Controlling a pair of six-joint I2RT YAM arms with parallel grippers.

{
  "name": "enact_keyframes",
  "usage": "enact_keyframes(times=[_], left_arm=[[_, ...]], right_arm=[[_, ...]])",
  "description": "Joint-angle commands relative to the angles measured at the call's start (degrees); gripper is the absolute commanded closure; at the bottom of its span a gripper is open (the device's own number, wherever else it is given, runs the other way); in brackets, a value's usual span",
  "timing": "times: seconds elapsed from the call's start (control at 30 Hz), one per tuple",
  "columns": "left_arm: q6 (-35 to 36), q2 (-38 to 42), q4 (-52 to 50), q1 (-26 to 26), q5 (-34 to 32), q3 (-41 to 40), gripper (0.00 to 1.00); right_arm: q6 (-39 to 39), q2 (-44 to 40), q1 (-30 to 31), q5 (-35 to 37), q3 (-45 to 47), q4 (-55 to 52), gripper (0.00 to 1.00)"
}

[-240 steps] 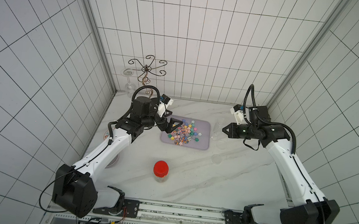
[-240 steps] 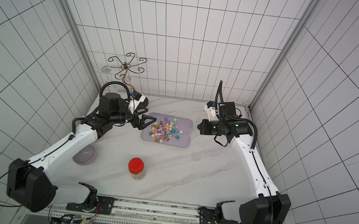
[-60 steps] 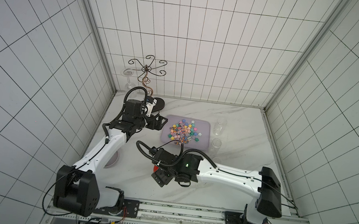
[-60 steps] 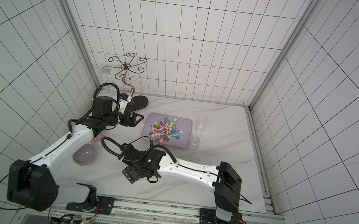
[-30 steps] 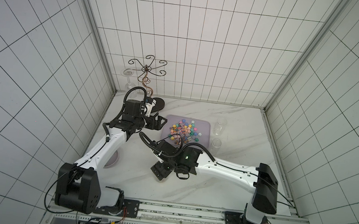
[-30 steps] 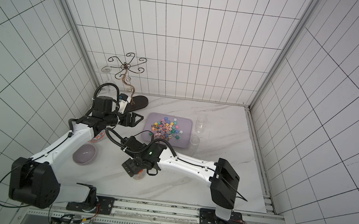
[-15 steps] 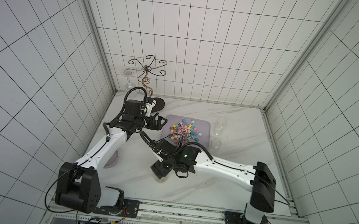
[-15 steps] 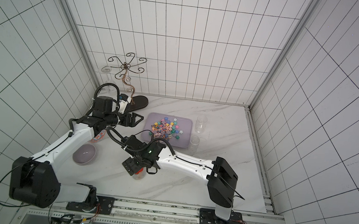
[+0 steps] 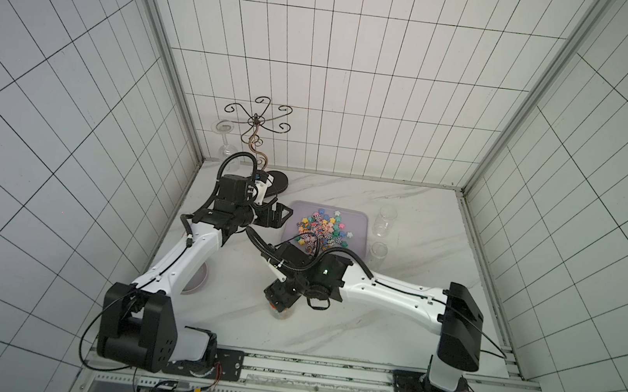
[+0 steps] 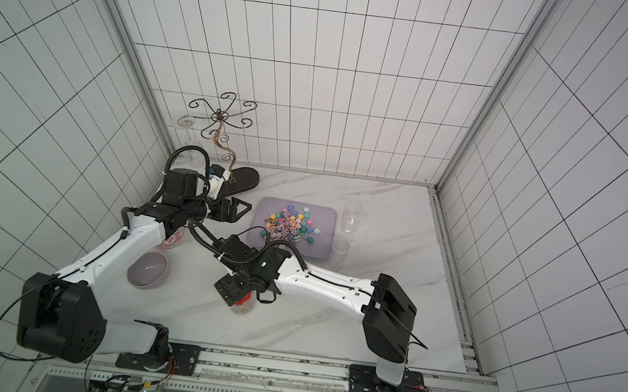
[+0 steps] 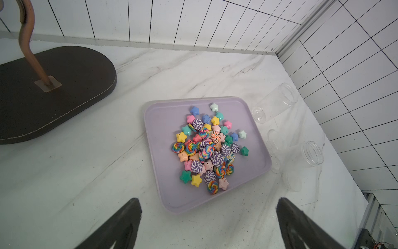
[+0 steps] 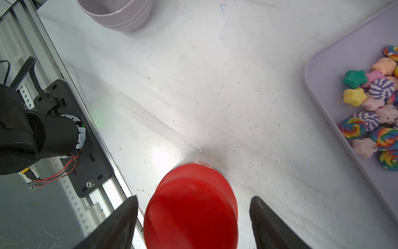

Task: Pour the candies out of the jar
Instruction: Pick up the jar from the center of the board.

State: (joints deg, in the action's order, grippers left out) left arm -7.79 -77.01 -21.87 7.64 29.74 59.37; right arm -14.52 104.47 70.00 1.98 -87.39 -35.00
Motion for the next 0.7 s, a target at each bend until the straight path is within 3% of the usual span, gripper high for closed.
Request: enact_keyframes(times=[0.0,0.33,0.67], left_arm=[[-0.5,-0.7,0.2,-0.4,0.9,0.3,0.03],[-0.6,-0.9,0.2,-0.4,1.1,0.2,0.03],[-0.6,-1.0,0.2,-0.4,1.2,0.2,0.03]], right_arm=[[-0.2,-0.1,-0.3,-0.9,3.2,0.1,0.17],[-0.5,-0.6,-0.3,-0.4,4.8,0.2,0.18],[-0.4,-1.2,-0.3,-0.9,5.0,0.3,0.34]])
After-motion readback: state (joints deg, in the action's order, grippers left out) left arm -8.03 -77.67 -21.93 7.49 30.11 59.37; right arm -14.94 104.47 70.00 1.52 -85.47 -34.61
